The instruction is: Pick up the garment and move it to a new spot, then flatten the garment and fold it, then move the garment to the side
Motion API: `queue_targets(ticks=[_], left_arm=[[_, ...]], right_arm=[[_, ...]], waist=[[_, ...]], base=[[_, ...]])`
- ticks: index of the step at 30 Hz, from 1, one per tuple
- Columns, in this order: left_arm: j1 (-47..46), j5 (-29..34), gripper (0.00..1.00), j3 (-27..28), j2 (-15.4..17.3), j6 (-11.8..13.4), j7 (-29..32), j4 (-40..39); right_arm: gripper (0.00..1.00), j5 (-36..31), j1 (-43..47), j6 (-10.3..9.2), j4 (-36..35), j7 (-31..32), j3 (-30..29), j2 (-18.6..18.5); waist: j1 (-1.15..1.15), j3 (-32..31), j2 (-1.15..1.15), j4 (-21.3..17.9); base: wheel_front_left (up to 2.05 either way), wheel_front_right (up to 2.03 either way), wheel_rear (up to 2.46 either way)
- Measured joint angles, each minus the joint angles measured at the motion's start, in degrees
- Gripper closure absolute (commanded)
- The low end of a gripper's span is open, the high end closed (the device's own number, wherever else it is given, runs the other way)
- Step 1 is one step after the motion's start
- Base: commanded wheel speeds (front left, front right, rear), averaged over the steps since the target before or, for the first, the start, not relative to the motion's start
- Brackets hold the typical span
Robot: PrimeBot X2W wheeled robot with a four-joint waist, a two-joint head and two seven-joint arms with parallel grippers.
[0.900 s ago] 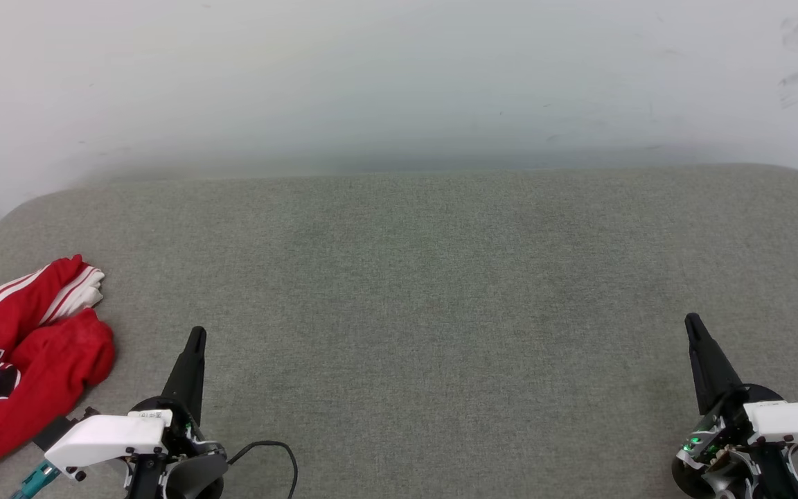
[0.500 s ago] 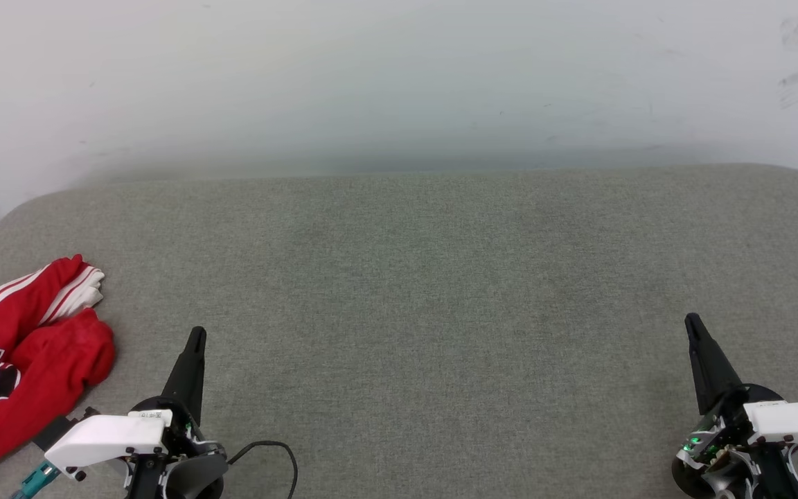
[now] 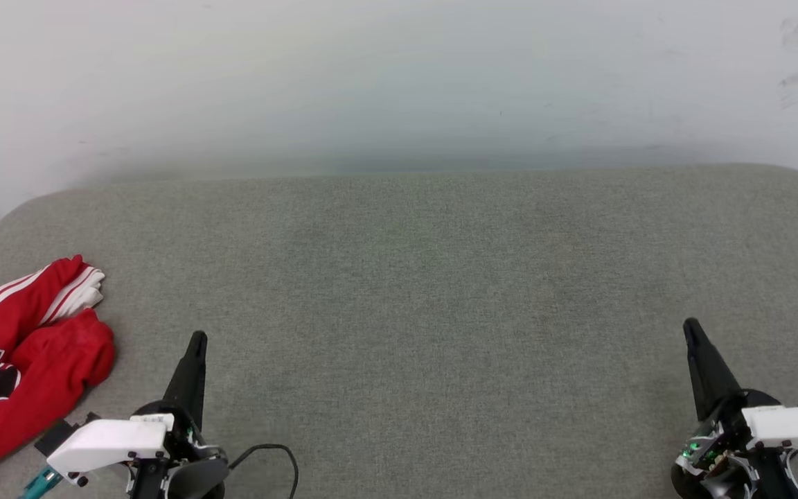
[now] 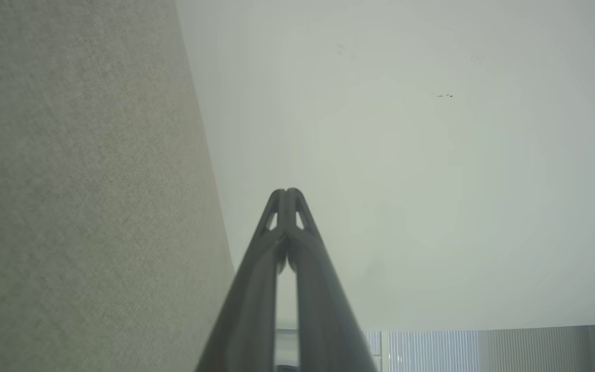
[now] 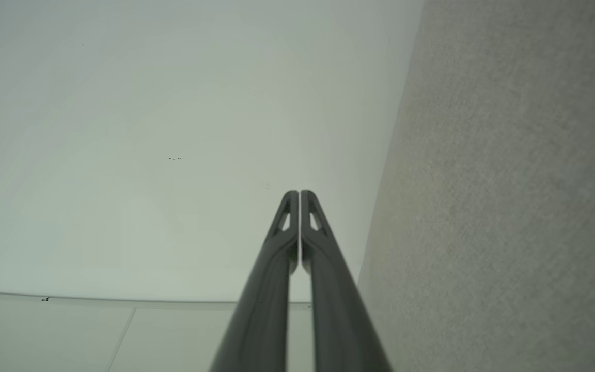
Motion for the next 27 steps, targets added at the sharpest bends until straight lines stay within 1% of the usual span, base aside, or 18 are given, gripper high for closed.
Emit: queue_targets(ticks=[4,8,13,20,27], left_arm=[[1.8,0.0,0.00,-0.3,-0.2,0.0,-0.1,1.9],[2.4,0.3,0.00,-0.5,-0.2,0.0,-1.1,1.6],[2.4,3.3,0.00,0.1,-0.3,0.1,-2.5,0.5],[2.4,9.7,0.00,1.2,-0.2,1.8,-4.3,-1.8],[2.4,19.1,0.00,0.1,-0.2,4.5,-6.1,-5.0]], right_arm=[[0.00,0.0,1.9,-0.02,2.0,0.0,0.1,0.0],[0.00,-0.5,2.5,-0.02,2.0,-1.1,0.3,0.1],[0.00,-3.6,2.6,-0.02,1.0,-2.6,0.3,0.1],[0.00,-10.9,2.6,-0.02,-1.5,-4.4,-0.4,0.1],[0.00,-20.6,2.7,-0.02,-4.8,-6.1,-0.3,0.1]], waist=[[0.00,0.0,0.00,0.0],[0.00,0.0,0.00,0.0],[0.00,0.1,0.00,0.0],[0.00,0.3,0.00,0.0],[0.00,0.5,0.00,0.1]], base=[[0.00,0.00,0.00],[0.00,0.00,0.00],[0.00,0.00,0.00],[0.00,0.00,0.00],[0.00,0.00,0.00]])
